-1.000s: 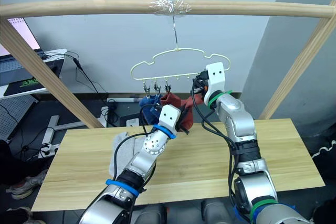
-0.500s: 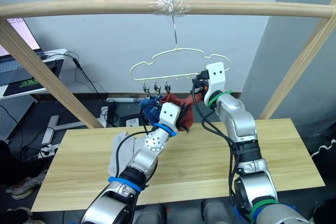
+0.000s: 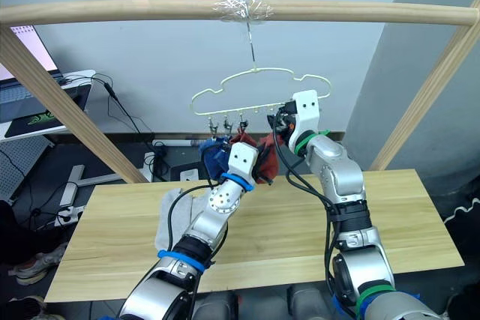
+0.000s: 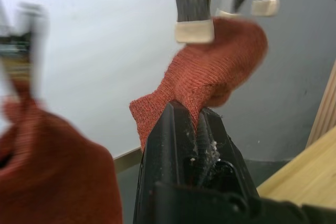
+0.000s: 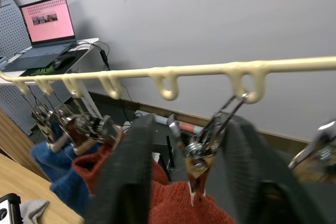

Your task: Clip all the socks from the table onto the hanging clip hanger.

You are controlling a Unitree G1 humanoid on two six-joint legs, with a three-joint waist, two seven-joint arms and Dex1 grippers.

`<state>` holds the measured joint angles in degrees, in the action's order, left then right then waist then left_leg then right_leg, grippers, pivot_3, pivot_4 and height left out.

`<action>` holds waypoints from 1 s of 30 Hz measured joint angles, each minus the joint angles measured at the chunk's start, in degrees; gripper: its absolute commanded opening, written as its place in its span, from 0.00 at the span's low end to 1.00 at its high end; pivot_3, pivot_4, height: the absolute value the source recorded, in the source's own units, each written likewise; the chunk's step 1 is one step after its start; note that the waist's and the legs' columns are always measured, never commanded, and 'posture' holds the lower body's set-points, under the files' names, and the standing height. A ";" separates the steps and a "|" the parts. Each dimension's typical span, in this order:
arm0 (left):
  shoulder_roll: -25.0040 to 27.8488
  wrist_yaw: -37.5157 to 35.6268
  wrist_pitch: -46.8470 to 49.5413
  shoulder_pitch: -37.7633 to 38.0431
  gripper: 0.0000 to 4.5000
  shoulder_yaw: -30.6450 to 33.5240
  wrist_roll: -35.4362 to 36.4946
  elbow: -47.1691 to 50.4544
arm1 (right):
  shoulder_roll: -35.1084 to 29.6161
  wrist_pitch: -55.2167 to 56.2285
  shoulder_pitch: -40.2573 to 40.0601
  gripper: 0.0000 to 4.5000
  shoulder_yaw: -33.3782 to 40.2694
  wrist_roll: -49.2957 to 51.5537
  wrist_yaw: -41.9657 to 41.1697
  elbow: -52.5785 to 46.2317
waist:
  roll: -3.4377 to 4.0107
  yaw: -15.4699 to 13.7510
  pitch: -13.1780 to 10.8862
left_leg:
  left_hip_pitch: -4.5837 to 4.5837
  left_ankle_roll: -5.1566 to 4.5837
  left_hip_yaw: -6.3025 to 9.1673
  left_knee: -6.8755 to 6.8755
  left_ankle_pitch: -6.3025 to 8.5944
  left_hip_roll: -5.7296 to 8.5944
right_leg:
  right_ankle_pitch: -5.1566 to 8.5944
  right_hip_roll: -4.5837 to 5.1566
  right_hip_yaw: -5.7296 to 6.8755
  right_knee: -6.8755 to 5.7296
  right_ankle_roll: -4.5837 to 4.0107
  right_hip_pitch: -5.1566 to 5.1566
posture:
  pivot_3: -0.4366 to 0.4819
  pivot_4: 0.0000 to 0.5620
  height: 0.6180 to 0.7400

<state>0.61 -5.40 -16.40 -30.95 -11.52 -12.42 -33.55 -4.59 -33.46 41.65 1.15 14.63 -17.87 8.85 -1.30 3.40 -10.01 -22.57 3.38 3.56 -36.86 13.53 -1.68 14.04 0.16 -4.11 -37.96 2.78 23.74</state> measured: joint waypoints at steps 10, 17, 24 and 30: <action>2.45 -6.11 0.12 2.86 0.43 -0.51 1.64 4.34 | -6.23 -0.53 -4.96 0.95 -1.72 -0.11 -2.63 -6.73 | 0.00 0.06 0.00 | -0.01 0.00 0.00 0.03 0.00 0.00 | 0.01 0.00 0.00 0.02 0.01 0.02 | 0.43 0.25 0.97; 8.14 -16.60 6.78 8.65 0.87 -0.77 5.30 15.15 | -12.31 -0.82 -10.13 0.95 -5.61 -0.58 -7.42 -14.88 | 0.00 0.11 -0.01 | -0.01 0.00 0.00 -0.02 0.00 0.00 | 0.01 0.00 -0.01 0.00 0.01 0.02 | 0.44 0.25 0.97; 16.70 -30.62 17.91 14.01 1.00 -1.47 13.05 31.19 | -16.20 -0.03 -12.78 0.95 -6.51 -1.91 -9.17 -21.34 | -0.01 0.13 -0.03 | 0.03 0.00 0.03 0.01 0.00 -0.03 | 0.02 -0.03 0.00 -0.01 0.00 0.02 | 0.45 0.25 0.97; 24.51 -37.64 26.26 14.40 1.00 2.32 19.86 41.82 | -13.50 -0.12 -13.26 0.87 -3.28 -2.10 -4.36 -22.08 | -0.01 0.00 -0.04 | 0.02 0.00 0.01 -0.06 0.00 -0.03 | 0.02 -0.02 -0.01 0.00 0.00 0.01 | 0.46 0.25 0.97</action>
<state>25.12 -43.04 9.86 -16.56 -9.20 7.44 8.28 -18.09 -33.57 28.39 -2.13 12.53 -22.22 -13.23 -1.31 3.40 -10.05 -22.55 3.38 3.57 -36.91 13.53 -1.71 14.06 0.15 -4.12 -37.96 2.78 23.75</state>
